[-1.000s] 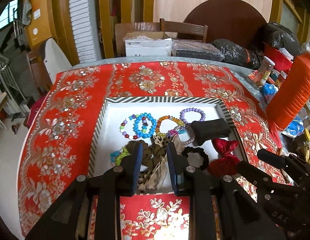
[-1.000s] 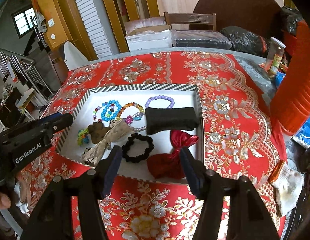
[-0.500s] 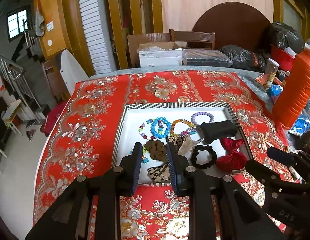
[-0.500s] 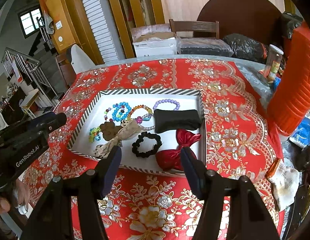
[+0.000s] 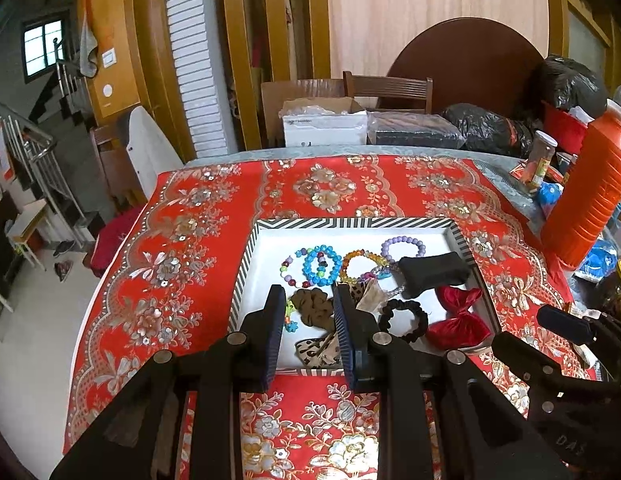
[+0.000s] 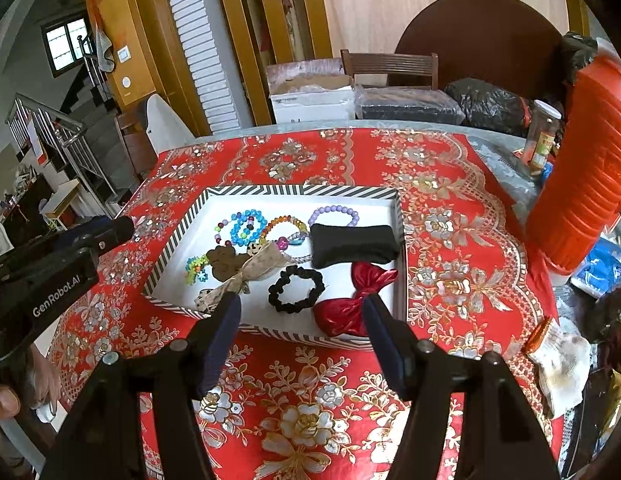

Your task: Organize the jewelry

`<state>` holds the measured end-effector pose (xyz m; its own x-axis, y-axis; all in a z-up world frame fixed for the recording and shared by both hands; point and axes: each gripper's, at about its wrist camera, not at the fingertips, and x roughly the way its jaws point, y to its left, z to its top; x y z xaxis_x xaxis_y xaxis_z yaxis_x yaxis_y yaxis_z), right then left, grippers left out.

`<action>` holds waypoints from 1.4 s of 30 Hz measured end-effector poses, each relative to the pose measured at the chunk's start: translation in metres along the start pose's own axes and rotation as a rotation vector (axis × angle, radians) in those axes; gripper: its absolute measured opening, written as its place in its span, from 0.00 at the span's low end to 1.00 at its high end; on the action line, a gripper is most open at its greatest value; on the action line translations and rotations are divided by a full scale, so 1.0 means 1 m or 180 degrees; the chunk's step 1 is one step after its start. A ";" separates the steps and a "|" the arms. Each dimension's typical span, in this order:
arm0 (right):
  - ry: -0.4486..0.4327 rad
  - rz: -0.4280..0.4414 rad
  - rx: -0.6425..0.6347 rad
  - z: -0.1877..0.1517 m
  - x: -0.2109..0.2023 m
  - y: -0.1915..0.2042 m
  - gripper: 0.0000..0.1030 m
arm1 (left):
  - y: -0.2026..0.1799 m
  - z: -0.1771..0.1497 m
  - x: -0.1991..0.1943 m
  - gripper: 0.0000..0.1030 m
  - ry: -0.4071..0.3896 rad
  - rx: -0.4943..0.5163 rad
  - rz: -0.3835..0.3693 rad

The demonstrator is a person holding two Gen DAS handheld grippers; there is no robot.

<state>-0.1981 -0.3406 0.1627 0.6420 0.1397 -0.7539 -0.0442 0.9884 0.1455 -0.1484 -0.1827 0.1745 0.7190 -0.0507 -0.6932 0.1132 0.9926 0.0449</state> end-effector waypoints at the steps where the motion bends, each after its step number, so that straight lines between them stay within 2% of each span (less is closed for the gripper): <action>1: -0.0001 0.0005 0.0004 0.000 0.000 0.000 0.65 | 0.000 0.000 0.000 0.13 0.0001 -0.0004 -0.0002; 42: 0.0068 0.0005 0.0006 0.001 0.013 0.007 0.65 | 0.008 -0.004 0.015 0.13 0.0115 -0.0047 -0.0074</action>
<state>-0.1898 -0.3320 0.1546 0.6254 0.1425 -0.7672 -0.0437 0.9880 0.1479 -0.1398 -0.1753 0.1619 0.6910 -0.0701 -0.7195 0.1193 0.9927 0.0178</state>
